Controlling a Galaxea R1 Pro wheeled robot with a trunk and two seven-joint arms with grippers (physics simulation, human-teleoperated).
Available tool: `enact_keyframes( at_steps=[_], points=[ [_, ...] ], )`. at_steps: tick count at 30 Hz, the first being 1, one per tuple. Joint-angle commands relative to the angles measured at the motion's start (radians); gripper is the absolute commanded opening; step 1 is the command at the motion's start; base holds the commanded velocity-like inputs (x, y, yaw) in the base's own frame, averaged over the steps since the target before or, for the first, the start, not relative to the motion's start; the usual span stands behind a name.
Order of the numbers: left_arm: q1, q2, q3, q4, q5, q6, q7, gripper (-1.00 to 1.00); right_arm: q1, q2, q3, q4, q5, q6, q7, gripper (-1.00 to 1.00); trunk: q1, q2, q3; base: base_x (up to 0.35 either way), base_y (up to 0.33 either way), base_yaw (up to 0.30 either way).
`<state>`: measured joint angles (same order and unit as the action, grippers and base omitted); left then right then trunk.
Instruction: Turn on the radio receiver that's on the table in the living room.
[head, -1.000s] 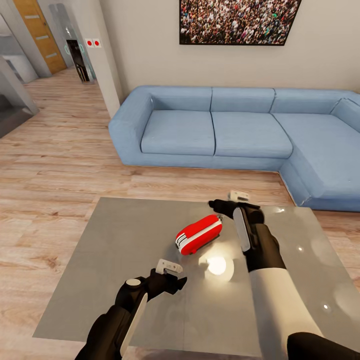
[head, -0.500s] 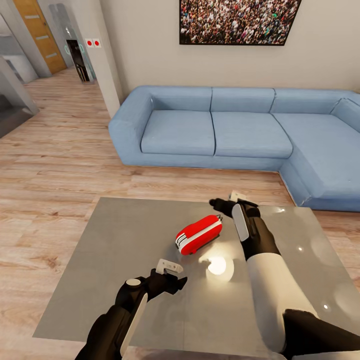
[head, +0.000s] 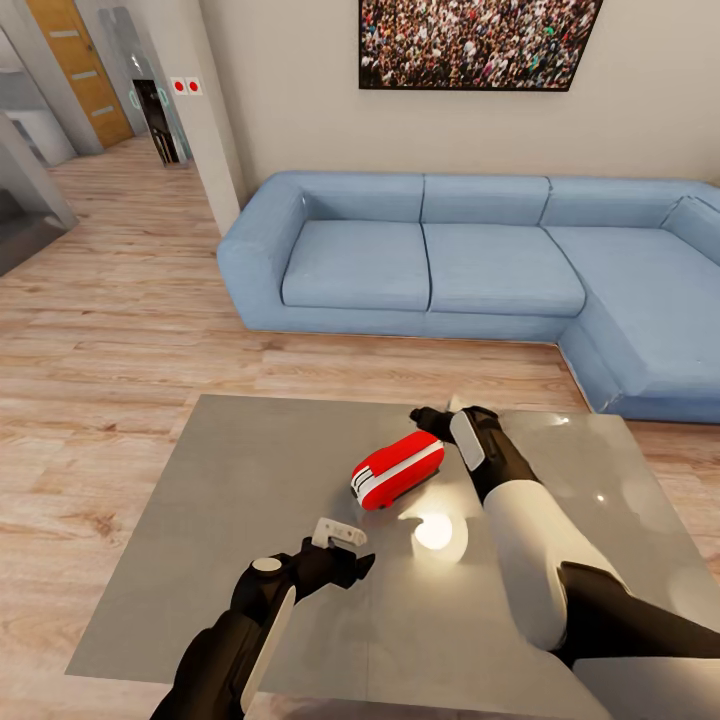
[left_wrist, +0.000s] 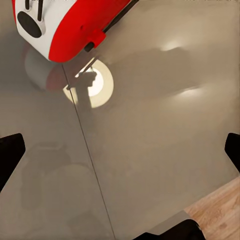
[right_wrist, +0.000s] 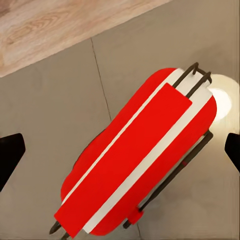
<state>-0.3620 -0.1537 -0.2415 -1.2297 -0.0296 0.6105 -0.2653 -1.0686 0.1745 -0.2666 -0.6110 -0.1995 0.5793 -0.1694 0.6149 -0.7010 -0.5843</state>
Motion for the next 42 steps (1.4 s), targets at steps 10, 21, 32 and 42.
enact_keyframes(
  at_steps=[10,21,32,42],
  points=[
    [0.000,-0.002,0.000,0.001,0.000,0.000,0.000,1.00,-0.009,0.000,-0.002,0.049,-0.001,-0.034,-0.062,1.00,0.000,0.000,0.000,0.000,0.000,0.000],
    [0.000,-0.006,0.001,0.002,0.000,0.000,0.000,1.00,-0.070,0.000,-0.002,0.198,-0.033,-0.101,-0.098,1.00,0.000,0.000,0.000,0.000,0.000,0.000],
    [0.000,-0.007,0.001,0.003,0.002,0.000,0.000,1.00,-0.083,0.000,-0.001,0.223,-0.036,-0.120,-0.122,1.00,0.000,0.000,0.000,0.000,0.000,0.000],
    [0.000,-0.007,0.001,0.004,0.003,-0.001,0.000,1.00,-0.138,0.000,0.005,0.300,-0.025,-0.142,-0.161,1.00,0.000,0.000,0.000,0.000,0.000,0.000]
  ],
)
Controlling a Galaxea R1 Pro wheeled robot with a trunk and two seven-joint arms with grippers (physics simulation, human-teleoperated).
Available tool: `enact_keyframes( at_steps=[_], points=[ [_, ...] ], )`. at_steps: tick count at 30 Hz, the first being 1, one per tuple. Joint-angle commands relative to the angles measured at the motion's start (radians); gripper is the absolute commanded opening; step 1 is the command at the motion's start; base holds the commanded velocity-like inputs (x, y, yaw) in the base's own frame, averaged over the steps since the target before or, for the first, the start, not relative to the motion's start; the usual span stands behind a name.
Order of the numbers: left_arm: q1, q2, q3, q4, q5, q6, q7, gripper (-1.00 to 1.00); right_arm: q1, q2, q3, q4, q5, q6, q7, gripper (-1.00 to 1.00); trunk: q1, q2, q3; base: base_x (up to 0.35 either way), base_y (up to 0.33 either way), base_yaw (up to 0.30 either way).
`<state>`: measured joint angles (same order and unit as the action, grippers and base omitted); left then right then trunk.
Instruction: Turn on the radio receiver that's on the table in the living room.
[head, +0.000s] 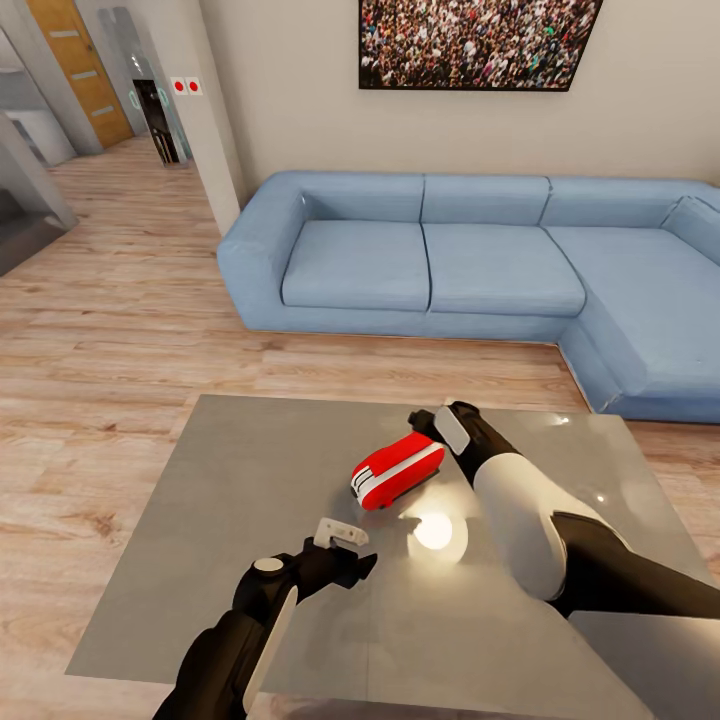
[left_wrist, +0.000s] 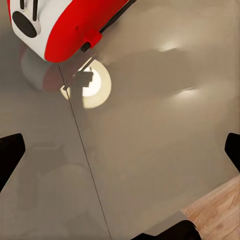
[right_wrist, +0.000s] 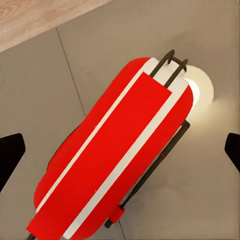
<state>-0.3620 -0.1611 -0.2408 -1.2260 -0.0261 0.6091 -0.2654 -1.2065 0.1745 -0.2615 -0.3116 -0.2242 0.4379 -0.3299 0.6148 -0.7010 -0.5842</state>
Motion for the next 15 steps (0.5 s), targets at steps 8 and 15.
enact_keyframes(
  at_steps=[8,15],
  points=[
    [0.000,0.000,0.000,-0.001,0.000,0.000,0.000,1.00,-0.028,0.000,0.001,0.050,-0.001,-0.017,-0.012,1.00,0.000,0.000,0.000,0.000,0.000,0.000],
    [0.000,0.000,0.000,-0.002,0.000,-0.004,0.000,1.00,-0.047,0.000,-0.001,0.074,-0.006,0.008,-0.039,1.00,0.000,0.000,0.000,0.000,0.000,0.000]
  ],
)
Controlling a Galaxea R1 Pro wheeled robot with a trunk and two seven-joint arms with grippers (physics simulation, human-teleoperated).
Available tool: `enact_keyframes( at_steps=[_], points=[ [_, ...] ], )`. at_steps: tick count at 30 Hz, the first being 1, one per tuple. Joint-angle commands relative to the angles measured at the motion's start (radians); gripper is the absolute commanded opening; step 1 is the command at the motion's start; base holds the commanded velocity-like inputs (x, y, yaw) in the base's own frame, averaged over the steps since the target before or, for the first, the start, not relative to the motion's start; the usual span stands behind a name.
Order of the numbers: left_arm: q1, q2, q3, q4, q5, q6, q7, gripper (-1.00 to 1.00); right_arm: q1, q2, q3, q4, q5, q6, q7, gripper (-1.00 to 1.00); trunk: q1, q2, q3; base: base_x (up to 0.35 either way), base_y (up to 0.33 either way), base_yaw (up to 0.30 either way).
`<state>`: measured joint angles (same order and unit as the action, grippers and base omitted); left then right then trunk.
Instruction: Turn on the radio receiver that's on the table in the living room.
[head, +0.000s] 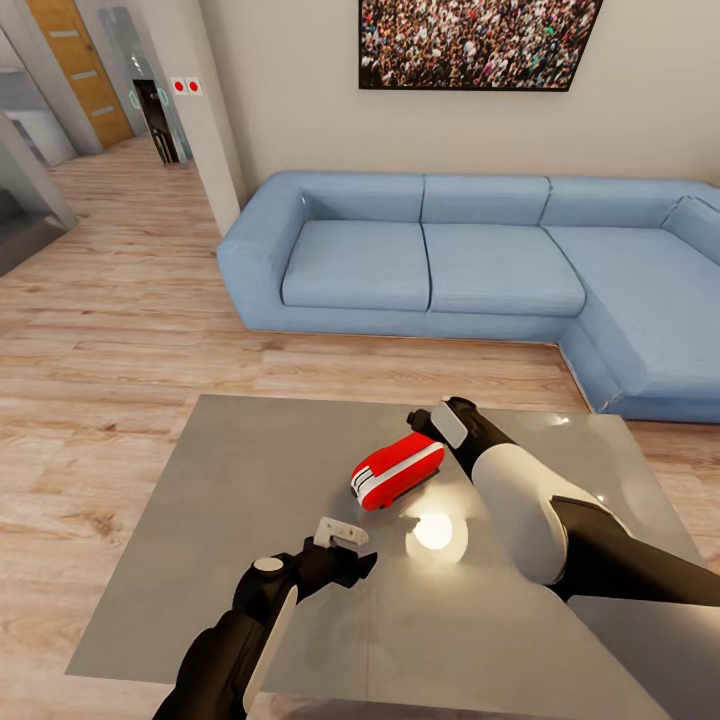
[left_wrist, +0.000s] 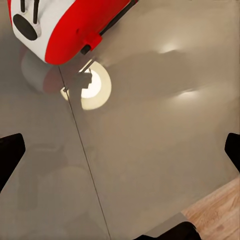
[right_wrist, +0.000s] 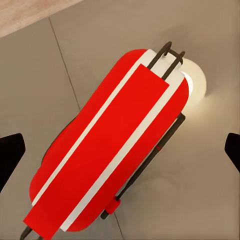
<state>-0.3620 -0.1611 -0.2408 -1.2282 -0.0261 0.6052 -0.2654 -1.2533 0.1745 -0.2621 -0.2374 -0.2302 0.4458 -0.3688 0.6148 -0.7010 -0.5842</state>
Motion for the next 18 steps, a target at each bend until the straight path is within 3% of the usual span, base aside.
enact_keyframes(
  at_steps=[1,18],
  points=[
    [0.000,0.000,0.000,0.000,0.000,-0.002,0.000,1.00,0.000,0.000,0.000,0.001,0.000,0.000,-0.001,1.00,0.000,0.000,0.000,0.000,0.000,0.000],
    [0.000,-0.001,0.000,0.000,0.000,-0.010,0.000,1.00,-0.001,0.000,0.000,0.003,-0.004,-0.005,-0.005,1.00,0.000,0.000,0.000,0.000,0.000,0.000]
  ],
)
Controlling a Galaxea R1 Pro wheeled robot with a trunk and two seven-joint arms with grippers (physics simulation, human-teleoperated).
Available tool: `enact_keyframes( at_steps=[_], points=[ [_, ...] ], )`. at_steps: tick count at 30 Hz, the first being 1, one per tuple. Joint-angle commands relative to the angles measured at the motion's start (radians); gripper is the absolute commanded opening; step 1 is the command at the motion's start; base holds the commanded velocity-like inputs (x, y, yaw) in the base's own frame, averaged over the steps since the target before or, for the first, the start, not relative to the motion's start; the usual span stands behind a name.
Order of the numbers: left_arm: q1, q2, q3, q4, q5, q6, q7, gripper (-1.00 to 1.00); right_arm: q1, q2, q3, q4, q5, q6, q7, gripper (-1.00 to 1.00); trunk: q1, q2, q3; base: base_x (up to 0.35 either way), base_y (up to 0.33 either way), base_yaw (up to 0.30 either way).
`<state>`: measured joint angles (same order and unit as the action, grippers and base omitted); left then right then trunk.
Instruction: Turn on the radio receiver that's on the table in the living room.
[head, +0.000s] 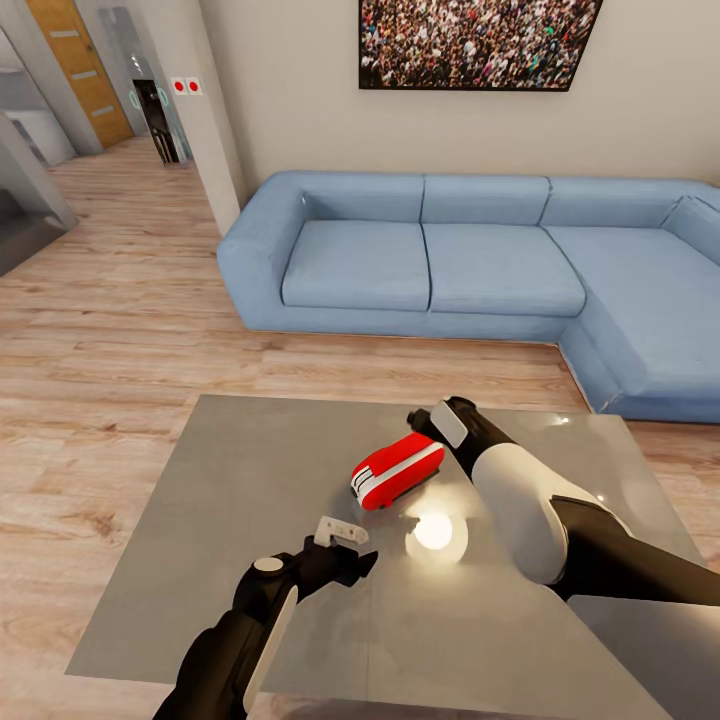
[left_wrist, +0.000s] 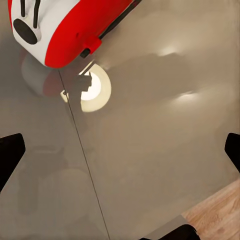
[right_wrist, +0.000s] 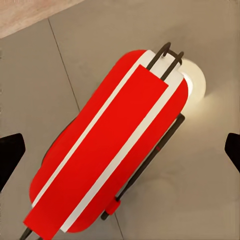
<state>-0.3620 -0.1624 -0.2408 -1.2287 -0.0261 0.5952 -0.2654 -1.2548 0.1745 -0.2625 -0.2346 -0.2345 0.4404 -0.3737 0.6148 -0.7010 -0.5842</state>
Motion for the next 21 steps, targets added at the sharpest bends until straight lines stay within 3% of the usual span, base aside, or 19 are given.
enact_keyframes(
  at_steps=[1,21],
  points=[
    [0.000,0.000,0.000,0.000,0.000,0.000,0.000,1.00,0.000,0.000,0.000,-0.002,0.000,0.000,0.001,1.00,0.000,0.000,0.000,0.000,0.000,0.000],
    [0.000,0.000,0.000,-0.003,0.000,0.001,0.001,1.00,-0.002,0.000,0.002,-0.081,0.005,0.044,0.028,1.00,0.000,0.000,-0.009,0.000,0.000,0.000]
  ],
)
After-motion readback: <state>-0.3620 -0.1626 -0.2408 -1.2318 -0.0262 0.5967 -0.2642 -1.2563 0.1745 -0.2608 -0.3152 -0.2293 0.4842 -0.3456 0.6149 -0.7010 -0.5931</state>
